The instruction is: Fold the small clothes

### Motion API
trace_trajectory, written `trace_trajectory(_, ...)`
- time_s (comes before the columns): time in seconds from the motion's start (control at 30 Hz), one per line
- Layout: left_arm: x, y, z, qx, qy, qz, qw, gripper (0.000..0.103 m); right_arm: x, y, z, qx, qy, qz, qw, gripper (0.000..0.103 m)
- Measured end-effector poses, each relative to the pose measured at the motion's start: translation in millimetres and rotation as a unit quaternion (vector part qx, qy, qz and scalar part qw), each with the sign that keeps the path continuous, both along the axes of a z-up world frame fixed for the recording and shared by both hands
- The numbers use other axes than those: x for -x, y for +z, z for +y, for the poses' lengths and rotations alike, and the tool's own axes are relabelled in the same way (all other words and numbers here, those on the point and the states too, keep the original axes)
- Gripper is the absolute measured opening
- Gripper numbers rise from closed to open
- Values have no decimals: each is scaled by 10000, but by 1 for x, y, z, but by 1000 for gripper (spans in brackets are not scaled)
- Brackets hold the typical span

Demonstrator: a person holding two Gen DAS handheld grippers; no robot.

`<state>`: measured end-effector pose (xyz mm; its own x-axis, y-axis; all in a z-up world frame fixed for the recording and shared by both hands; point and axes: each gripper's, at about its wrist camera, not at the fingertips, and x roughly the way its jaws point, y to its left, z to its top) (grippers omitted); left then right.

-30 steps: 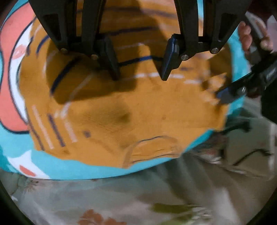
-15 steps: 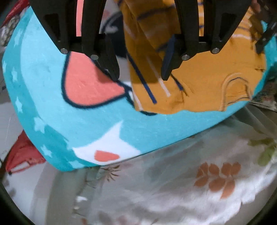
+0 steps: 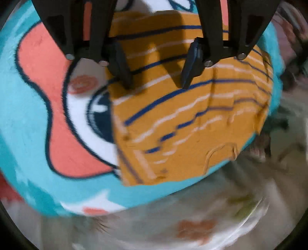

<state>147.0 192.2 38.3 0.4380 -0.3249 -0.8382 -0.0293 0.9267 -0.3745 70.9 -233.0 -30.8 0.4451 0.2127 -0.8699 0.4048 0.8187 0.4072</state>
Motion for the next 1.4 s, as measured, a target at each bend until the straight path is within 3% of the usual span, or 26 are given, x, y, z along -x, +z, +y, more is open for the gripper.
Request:
trace_trajectory(0.03, 6, 1, 9, -62, 148, 22, 9999, 75, 3, 7, -10, 63, -143, -95, 9998, 50)
trace_trajectory(0.1, 22, 1, 28, -187, 525, 110, 9984, 75, 6, 20, -19, 650, -242, -103, 9975, 61)
trace_trajectory(0.23, 52, 1, 49, -165, 982, 203, 9948, 75, 17, 29, -36, 328, -290, -348, 9984, 61)
trace_trajectory(0.37, 70, -6, 49, -238, 1146, 291, 9927, 75, 29, 36, -40, 361, -278, -519, 9976, 61)
trace_trajectory(0.53, 57, -30, 38, -143, 1026, 412, 9938, 75, 34, 26, -32, 220, -59, -431, 9988, 61)
trace_trajectory(0.7, 21, -64, 23, 148, 726, 530, 9958, 75, 53, 28, -23, 423, 83, -248, 9988, 61)
trace_trajectory(0.73, 14, -66, 19, 88, 676, 387, 9969, 83, 58, 31, -21, 516, 76, -206, 9984, 61)
trace_trajectory(0.83, -3, -66, 9, 204, 374, 151, 9990, 85, 71, 37, -17, 753, 5, -50, 9971, 61)
trace_trajectory(0.87, -7, -67, 6, 302, 253, 160, 9991, 79, 74, 39, -15, 821, -27, -6, 9966, 61)
trace_trajectory(0.9, -10, -66, -1, 376, -9, 108, 9992, 37, 76, 41, -12, 902, -52, 36, 9959, 61)
trace_trajectory(0.93, -12, -68, -6, 334, -185, 186, 9991, 15, 77, 43, -8, 982, -69, 71, 9951, 61)
trace_trajectory(1.03, -4, -59, -2, 262, -324, 127, 9991, 8, 70, 49, 12, 1056, -34, 100, 9944, 61)
trace_trajectory(1.13, 12, -53, 28, 741, -113, 182, 9970, 4, 46, 60, 47, 1045, 283, -45, 9941, 62)
trace_trajectory(1.2, 17, -60, 40, 1086, -106, 329, 9935, 4, 23, 62, 80, 978, 665, -107, 9929, 62)
trace_trajectory(1.4, 18, -64, 43, 1186, -151, 420, 9919, 16, -58, 42, 203, 704, 2034, -11, 9766, 62)
